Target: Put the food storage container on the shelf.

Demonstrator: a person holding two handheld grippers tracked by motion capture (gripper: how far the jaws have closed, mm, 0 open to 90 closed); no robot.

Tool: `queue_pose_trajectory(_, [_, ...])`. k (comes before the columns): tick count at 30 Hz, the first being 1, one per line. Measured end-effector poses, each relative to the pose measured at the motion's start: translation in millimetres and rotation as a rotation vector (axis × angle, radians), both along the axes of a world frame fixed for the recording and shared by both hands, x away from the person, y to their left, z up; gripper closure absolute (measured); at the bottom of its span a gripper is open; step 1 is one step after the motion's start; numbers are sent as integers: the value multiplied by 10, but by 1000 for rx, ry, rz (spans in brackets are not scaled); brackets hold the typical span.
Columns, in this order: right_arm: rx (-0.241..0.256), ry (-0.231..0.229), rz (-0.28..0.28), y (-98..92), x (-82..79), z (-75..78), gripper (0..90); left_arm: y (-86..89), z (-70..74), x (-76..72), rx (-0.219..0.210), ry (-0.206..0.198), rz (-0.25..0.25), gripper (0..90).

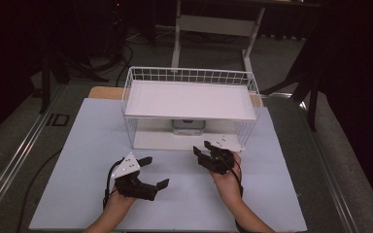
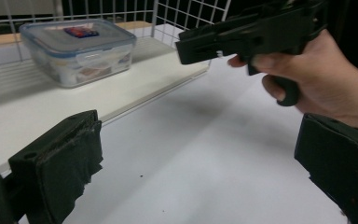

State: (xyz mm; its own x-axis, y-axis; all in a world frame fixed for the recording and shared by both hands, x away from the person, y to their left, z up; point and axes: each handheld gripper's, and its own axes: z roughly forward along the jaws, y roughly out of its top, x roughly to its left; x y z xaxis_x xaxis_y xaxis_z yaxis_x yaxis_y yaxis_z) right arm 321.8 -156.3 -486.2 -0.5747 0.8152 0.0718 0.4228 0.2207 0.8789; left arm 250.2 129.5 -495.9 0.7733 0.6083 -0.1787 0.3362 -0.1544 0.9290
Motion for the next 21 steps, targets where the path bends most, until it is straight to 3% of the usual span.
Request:
queue_pose_trajectory(4, [18, -13, 68, -84, -154, 40, 167, 5, 69, -10, 2, -25, -5, 17])
queue_pose_trajectory(7, [62, 3, 92, -158, -237, 55, 160, 25, 84, -15, -13, -21, -3, 17])
queue_pose_trajectory(9, [51, 14, 110, -215, -290, 69, 138, 48, 90, -29, 0, -19, -2, 17])
queue_pose_trajectory(13, [87, 3, 122, -356, -374, 108, 138, 120, 117, -67, 8, -23, -1, 17])
queue_pose_trajectory(19, [54, -30, 111, -561, -507, 132, 142, 272, 150, -125, 13, -29, 23, 17])
queue_pose_trajectory(21, [74, -27, 119, -621, -537, 135, 141, 312, 147, -146, 13, -29, 27, 17])
